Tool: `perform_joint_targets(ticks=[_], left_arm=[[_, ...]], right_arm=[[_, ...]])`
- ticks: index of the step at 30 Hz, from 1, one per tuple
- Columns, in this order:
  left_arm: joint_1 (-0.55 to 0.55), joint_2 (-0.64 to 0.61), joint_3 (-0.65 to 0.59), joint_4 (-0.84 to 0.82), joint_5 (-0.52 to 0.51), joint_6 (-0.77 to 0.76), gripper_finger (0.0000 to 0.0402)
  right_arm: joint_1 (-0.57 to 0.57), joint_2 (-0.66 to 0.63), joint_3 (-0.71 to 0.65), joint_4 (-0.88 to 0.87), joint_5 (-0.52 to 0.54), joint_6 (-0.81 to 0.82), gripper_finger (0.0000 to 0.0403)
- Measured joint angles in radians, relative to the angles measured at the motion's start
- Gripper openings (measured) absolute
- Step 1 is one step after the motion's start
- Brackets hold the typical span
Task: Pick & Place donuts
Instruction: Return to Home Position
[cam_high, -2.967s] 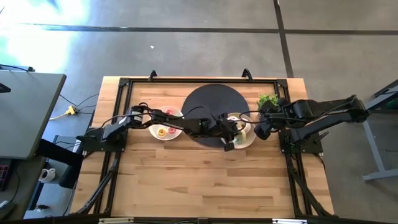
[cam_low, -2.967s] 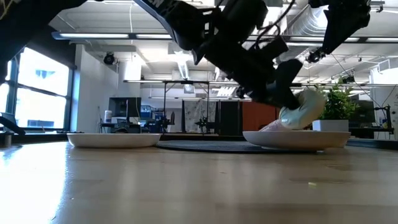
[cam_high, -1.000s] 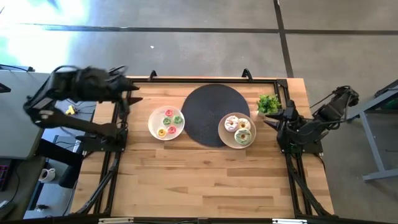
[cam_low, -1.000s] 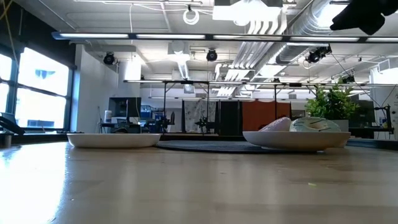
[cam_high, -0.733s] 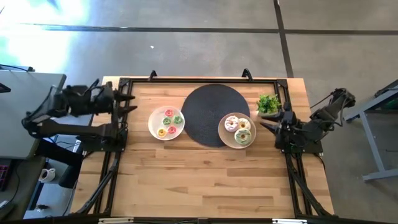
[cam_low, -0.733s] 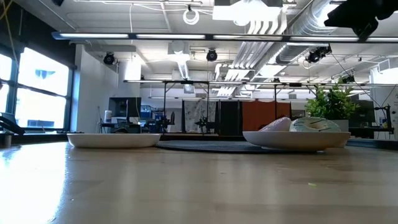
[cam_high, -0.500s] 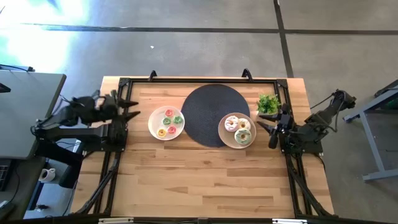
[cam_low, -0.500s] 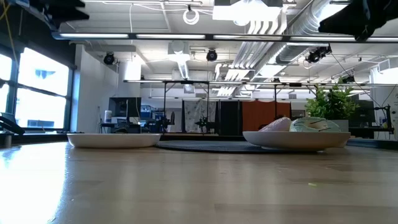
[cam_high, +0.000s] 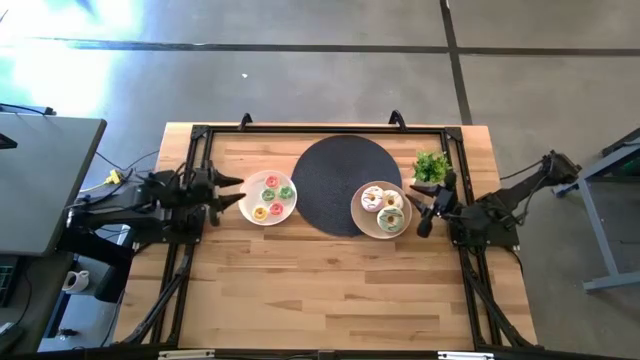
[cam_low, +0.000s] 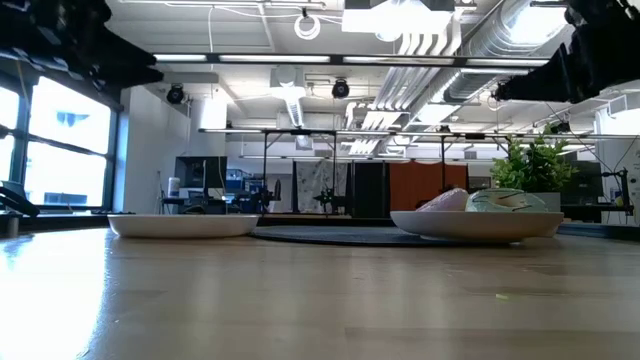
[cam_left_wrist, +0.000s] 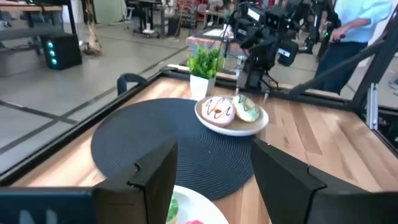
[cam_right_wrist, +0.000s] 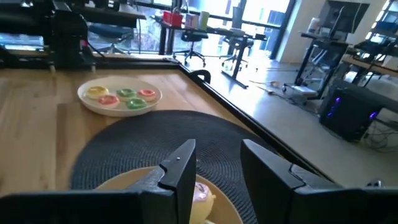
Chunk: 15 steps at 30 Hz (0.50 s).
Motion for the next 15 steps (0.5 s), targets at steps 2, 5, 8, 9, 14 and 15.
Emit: perform_joint_targets(ticks=[2, 5, 8, 9, 14, 15], left_arm=[[0.000, 0.000, -0.049, 0.064, 0.000, 0.000, 0.0202], [0.000, 0.000, -0.121, 0.170, 0.000, 0.010, 0.0202], [0.000, 0.000, -0.179, 0.256, -0.001, 0.029, 0.0202], [0.000, 0.000, -0.192, 0.275, -0.001, 0.030, 0.0202], [0.000, 0.000, -0.225, 0.282, -0.001, 0.025, 0.0202], [0.000, 0.000, -0.230, 0.283, -0.001, 0.024, 0.0202]], right_arm=[[-0.013, 0.000, -0.009, 0.014, -0.001, -0.019, 0.0124], [-0.041, 0.000, -0.033, 0.031, -0.001, -0.022, 0.0124], [-0.074, 0.000, -0.065, 0.077, -0.003, -0.024, 0.0124], [-0.086, 0.000, -0.075, 0.087, -0.009, -0.027, 0.0124], [-0.139, 0.000, -0.111, 0.138, -0.090, -0.051, 0.0124], [-0.150, 0.000, -0.120, 0.157, -0.109, -0.056, 0.0124]])
